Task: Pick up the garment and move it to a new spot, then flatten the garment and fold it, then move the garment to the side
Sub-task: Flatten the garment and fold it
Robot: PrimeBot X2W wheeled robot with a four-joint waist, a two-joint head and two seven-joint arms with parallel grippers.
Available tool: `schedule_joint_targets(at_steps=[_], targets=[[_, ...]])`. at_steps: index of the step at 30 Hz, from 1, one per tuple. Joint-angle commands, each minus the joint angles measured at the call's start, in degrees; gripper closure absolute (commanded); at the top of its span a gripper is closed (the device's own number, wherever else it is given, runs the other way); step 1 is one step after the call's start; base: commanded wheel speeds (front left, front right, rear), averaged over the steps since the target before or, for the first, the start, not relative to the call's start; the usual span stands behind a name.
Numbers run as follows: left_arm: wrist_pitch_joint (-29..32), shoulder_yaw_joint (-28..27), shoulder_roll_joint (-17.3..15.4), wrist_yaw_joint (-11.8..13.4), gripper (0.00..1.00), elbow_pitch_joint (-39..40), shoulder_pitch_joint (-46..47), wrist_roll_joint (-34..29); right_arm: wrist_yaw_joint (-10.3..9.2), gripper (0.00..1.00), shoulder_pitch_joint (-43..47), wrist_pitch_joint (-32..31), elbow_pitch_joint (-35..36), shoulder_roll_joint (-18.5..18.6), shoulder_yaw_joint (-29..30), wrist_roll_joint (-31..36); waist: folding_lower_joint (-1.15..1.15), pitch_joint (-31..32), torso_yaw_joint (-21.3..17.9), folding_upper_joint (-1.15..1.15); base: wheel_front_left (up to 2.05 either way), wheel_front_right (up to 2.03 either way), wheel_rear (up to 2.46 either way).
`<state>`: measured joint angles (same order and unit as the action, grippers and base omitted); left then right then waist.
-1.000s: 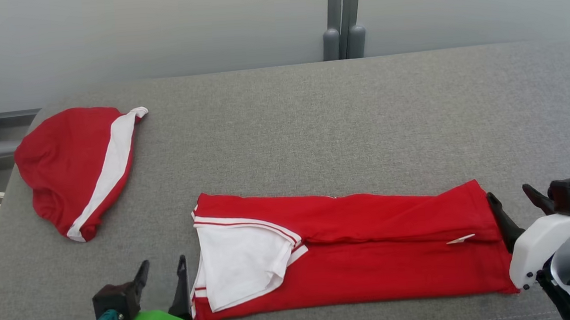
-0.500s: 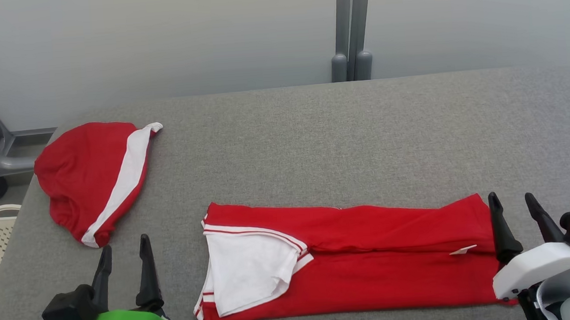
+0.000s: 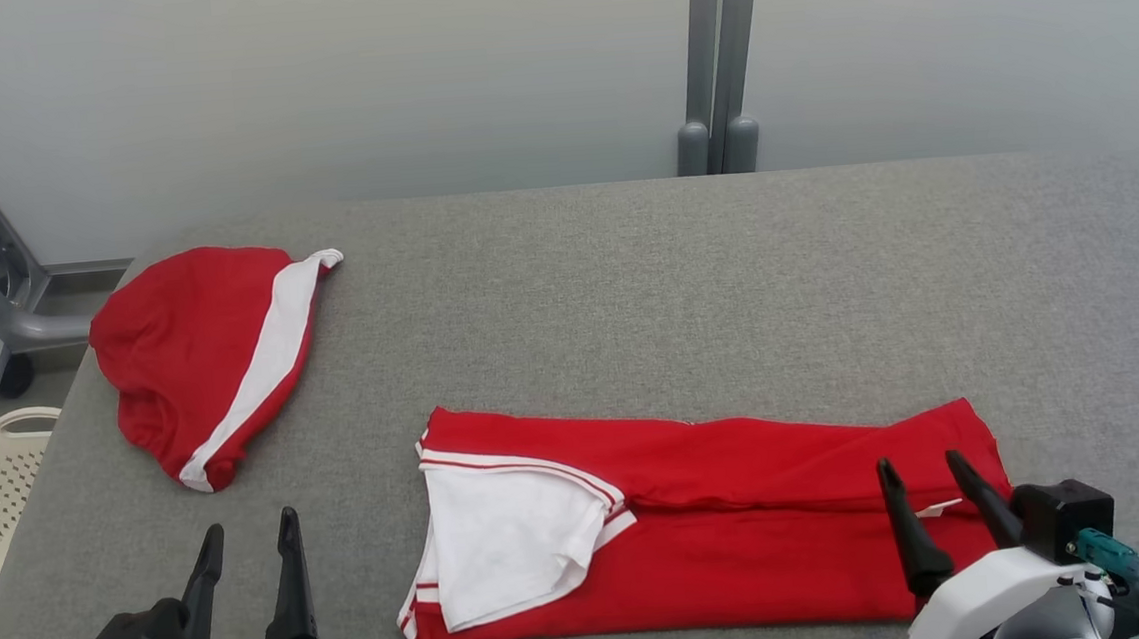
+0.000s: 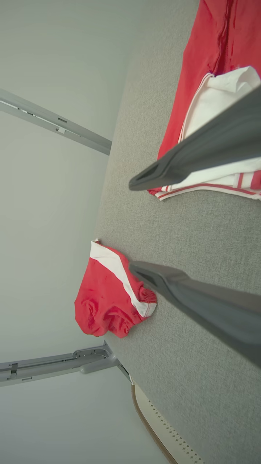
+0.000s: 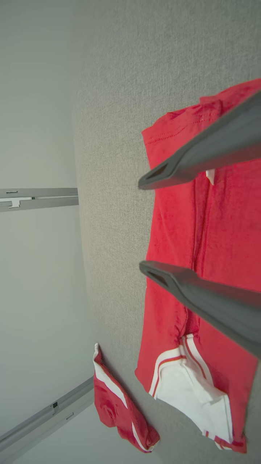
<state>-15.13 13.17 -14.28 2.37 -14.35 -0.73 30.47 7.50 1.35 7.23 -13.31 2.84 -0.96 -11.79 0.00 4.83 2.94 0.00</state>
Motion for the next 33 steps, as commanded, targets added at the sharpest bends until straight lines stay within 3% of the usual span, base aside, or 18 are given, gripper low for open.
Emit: schedule_joint_targets(at_steps=[1, 25, 28, 33], targets=[[0.0, -0.8, 0.3, -0.5, 0.0, -0.4, -1.1, -1.0, -0.02, 0.0, 0.9, 0.5, -0.7, 0.1, -0.2, 0.4, 0.0, 0.1, 0.1, 0.0, 0.0, 0.0, 0.0], [0.0, -2.5, 2.9, -2.5, 0.0, -3.0, -1.6, -3.3, -0.02, 0.0, 0.5, -0.2, -1.2, 0.1, 2.7, 1.3, 0.0, -0.3, -0.5, 0.0, 0.0, 0.0, 0.0], [0.0, -2.5, 3.0, -2.7, 0.0, -3.2, -1.5, -3.4, -0.02, 0.0, -0.1, -2.5, -1.2, 0.1, 5.8, 2.6, 0.0, -0.6, -0.5, 0.0, 0.0, 0.0, 0.0], [0.0, -2.4, 3.0, -2.8, 0.0, -3.1, -1.2, -3.6, -0.02, 0.0, -2.4, -11.6, -2.3, 0.0, 13.1, 4.5, 0.0, -1.3, -0.5, 0.0, 0.0, 0.0, 0.0]])
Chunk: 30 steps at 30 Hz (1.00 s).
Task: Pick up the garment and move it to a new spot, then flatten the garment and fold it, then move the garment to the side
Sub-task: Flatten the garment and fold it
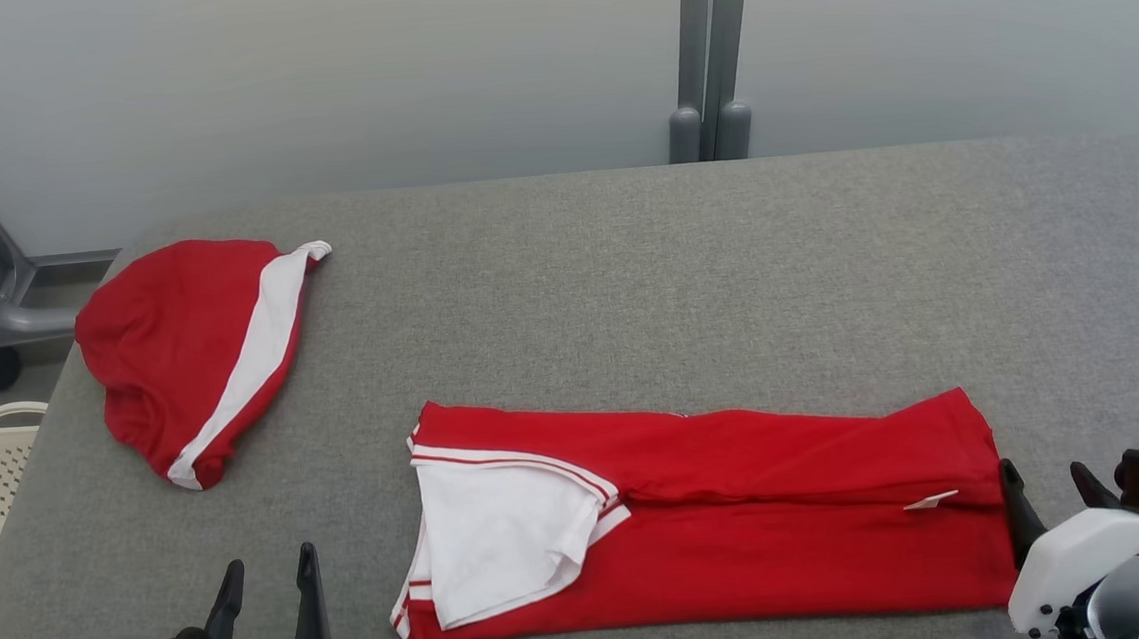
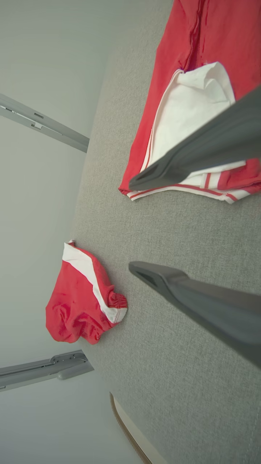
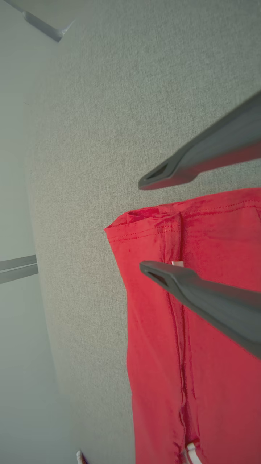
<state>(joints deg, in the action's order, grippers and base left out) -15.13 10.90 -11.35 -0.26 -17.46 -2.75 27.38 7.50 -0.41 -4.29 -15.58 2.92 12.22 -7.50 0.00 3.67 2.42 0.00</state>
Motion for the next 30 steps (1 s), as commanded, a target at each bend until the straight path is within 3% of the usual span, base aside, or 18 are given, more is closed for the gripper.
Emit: schedule_joint_targets(at_steps=[1, 11, 30], targets=[[0.0, 0.0, 0.0, -0.2, 0.0, -0.1, 1.0, -0.6, -0.02, 0.0, -1.5, -2.2, -0.3, 0.0, 0.9, -0.2, 0.0, -0.4, 0.0, 0.0, 0.0, 0.0, 0.0], [0.1, 1.3, 0.6, -0.8, 0.0, -0.5, 2.3, -0.5, -0.02, 0.0, -7.2, -13.5, -4.5, 0.1, 7.3, 3.3, 0.0, -3.2, 1.5, 0.0, 0.0, 0.0, 0.0], [0.0, 2.1, 0.7, -1.2, 0.0, -1.0, 3.8, 0.0, -0.02, 0.0, -8.4, -18.8, -7.2, 0.1, 10.3, 5.4, 0.0, -6.0, 3.8, 0.0, 0.0, 0.0, 0.0]])
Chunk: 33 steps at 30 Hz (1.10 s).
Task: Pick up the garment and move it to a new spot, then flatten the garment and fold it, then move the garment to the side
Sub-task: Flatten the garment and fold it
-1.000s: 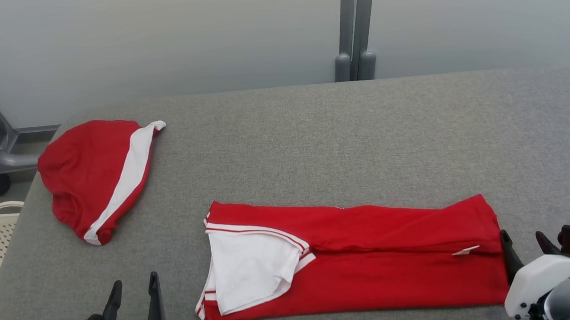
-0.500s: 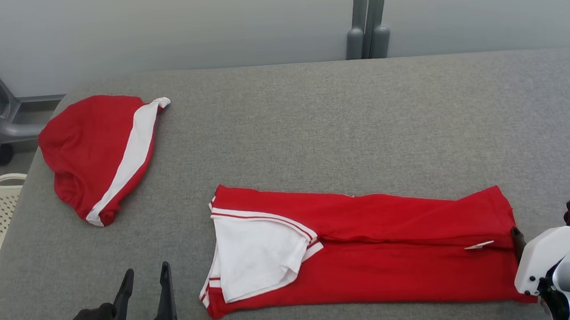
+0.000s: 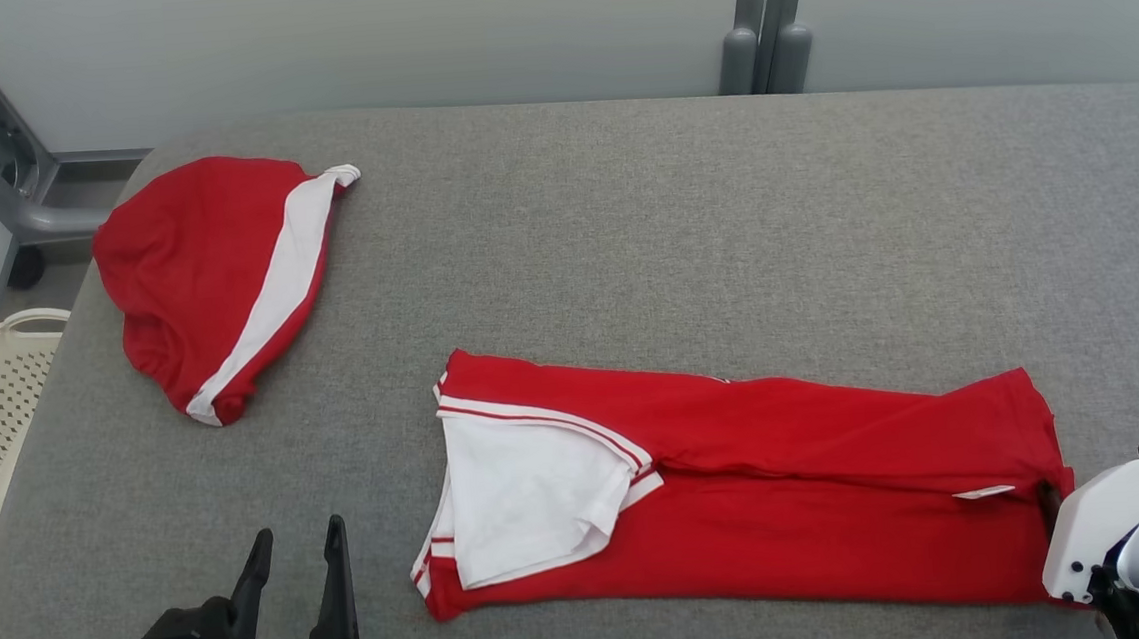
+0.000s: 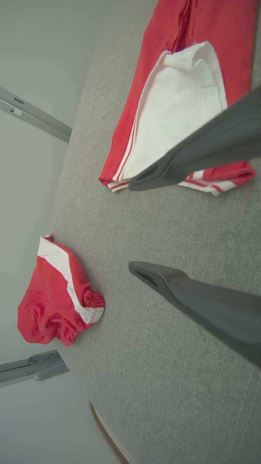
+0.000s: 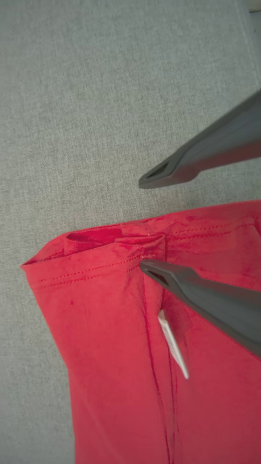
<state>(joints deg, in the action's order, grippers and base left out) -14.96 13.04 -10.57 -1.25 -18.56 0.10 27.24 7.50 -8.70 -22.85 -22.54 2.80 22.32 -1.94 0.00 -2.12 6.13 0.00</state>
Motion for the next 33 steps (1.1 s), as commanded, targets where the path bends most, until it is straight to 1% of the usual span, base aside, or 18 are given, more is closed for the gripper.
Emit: schedule_joint_targets(at_steps=[1, 7, 12, 17, 18, 19, 20, 21, 29, 33], targets=[[-0.1, 0.0, -0.2, -0.3, 0.0, 0.1, 1.1, 0.2, -0.02, 0.0, -0.4, -0.4, -0.5, 0.2, 0.3, -0.1, 0.0, -0.4, 0.1, 0.0, 0.0, 0.0, 0.0], [-0.1, 0.4, -0.5, -0.6, 0.0, -0.2, 2.1, 0.3, -0.02, 0.0, -1.9, -1.7, -2.5, 0.2, 1.0, 0.5, 0.0, -1.8, 0.8, 0.0, 0.0, 0.0, 0.0], [-0.2, 0.3, -0.4, -0.4, 0.0, -0.6, 2.5, 0.3, -0.02, 0.0, -3.6, -3.3, -5.2, 0.2, 1.7, -1.6, 0.0, -2.5, 1.2, 0.0, 0.0, 0.0, 0.0], [-0.2, 0.2, -0.4, -0.7, 0.0, -0.9, 3.1, 0.3, -0.03, 0.0, -4.8, -5.5, -7.2, 0.0, 3.3, -1.9, 0.0, -3.2, 1.5, 0.0, 0.0, 0.0, 0.0], [-0.2, 0.2, -0.3, -0.6, 0.0, -0.9, 3.1, 0.3, -0.04, 0.03, -5.1, -5.8, -7.4, 0.0, 3.3, -1.8, 0.0, -3.2, 1.5, 0.0, 0.0, 0.0, 0.0], [-0.2, 0.2, -0.3, -0.6, 0.0, -0.9, 3.2, 0.3, -0.05, 0.29, -5.3, -5.9, -7.6, 0.0, 3.4, -1.7, 0.0, -3.3, 1.5, 0.0, 0.0, 0.0, 0.0], [-0.2, 0.1, -0.2, -0.6, 0.0, -0.9, 3.2, 0.4, -0.04, 0.6, -5.4, -6.0, -7.8, 0.0, 3.5, -1.6, 0.0, -3.3, 1.5, 0.0, 0.0, 0.0, 0.0], [-0.2, 0.1, -0.2, -0.6, 0.0, -1.0, 3.3, 0.4, -0.04, 1.0, -5.6, -6.0, -7.9, 0.0, 3.6, -1.5, 0.0, -3.3, 1.4, 0.0, 0.0, 0.0, 0.0], [-0.3, -0.1, -0.2, -0.8, 0.0, -1.4, 3.3, 0.7, -0.13, 1.0, -6.3, -5.2, -7.6, 0.4, 6.0, -1.1, 0.0, -2.7, 1.0, 0.0, 0.0, 0.0, 0.0], [-0.3, -0.2, 0.0, -0.9, 0.0, -1.7, 3.0, 0.9, -0.12, 1.0, -7.1, -5.1, -6.5, 0.5, 9.0, -1.8, 0.0, -2.3, 0.6, 0.0, 0.0, 0.0, 0.0]])
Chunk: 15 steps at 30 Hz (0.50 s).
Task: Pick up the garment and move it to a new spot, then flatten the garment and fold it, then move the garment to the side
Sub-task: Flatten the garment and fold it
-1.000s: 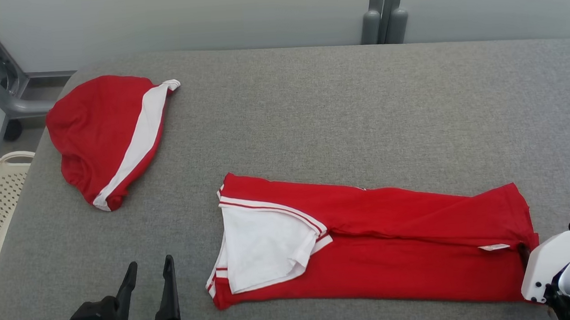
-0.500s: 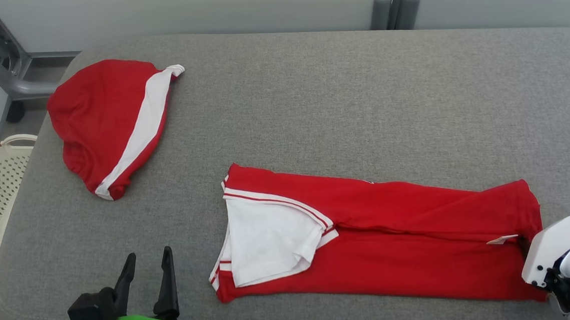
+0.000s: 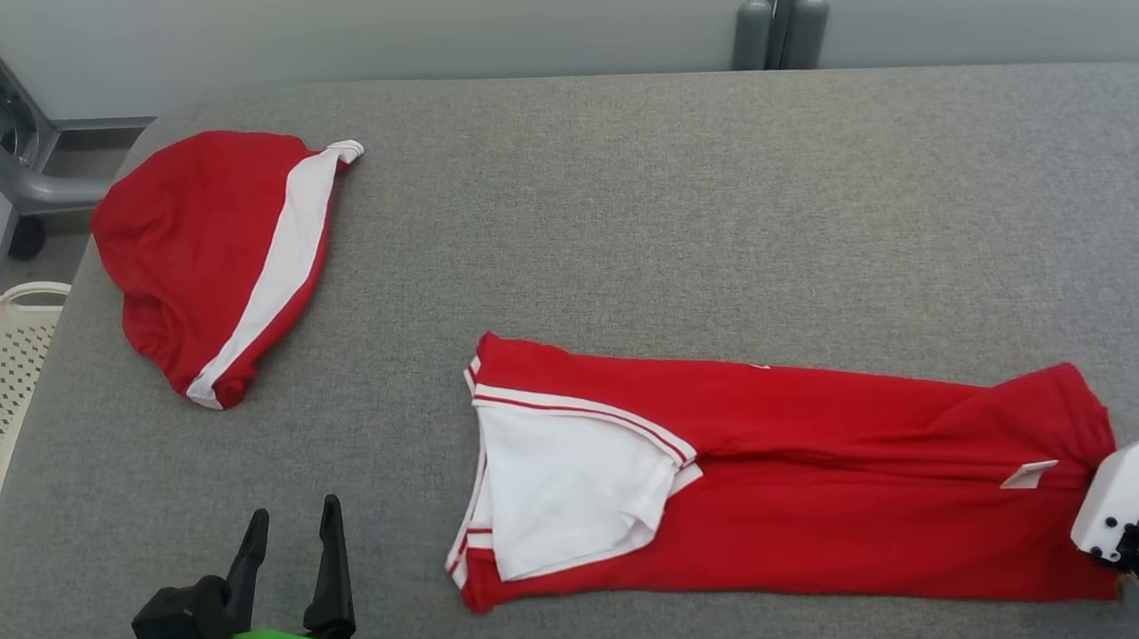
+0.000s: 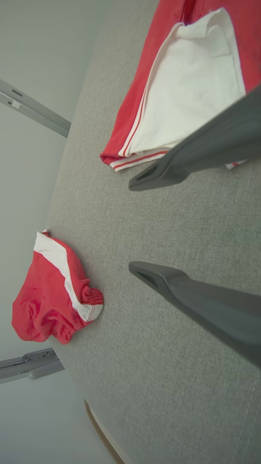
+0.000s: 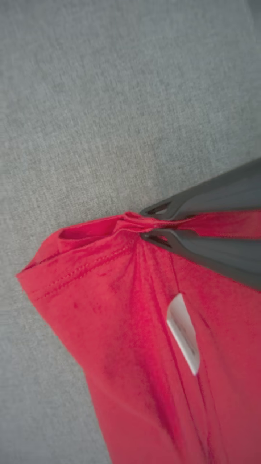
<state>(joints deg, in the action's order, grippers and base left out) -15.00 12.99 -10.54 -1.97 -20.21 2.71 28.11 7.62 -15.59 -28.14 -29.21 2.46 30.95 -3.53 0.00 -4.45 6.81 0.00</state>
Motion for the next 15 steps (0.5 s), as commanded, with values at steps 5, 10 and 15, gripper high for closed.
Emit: schedule_joint_targets(at_steps=[5, 10, 15], targets=[[-0.2, -0.1, 0.1, -0.6, 0.0, -0.2, 0.2, 0.5, -0.19, 1.0, -0.7, -0.8, 3.4, 0.6, 5.0, 1.4, 0.0, 0.5, -0.3, 0.0, 0.0, 0.0, 0.0], [-0.2, -0.1, -0.1, -0.9, 0.0, -0.6, 0.1, 0.6, -0.19, 1.0, -1.0, -2.5, 8.4, 0.6, 9.4, 3.8, 0.0, 1.0, -0.7, 0.0, 0.0, 0.0, 0.0], [-0.2, 0.0, 0.1, -0.9, 0.0, -0.9, 0.0, 0.4, -0.18, 1.0, -1.2, -4.4, 13.3, 0.6, 12.3, 5.9, 0.0, 1.7, -1.0, 0.0, 0.0, 0.0, 0.0]])
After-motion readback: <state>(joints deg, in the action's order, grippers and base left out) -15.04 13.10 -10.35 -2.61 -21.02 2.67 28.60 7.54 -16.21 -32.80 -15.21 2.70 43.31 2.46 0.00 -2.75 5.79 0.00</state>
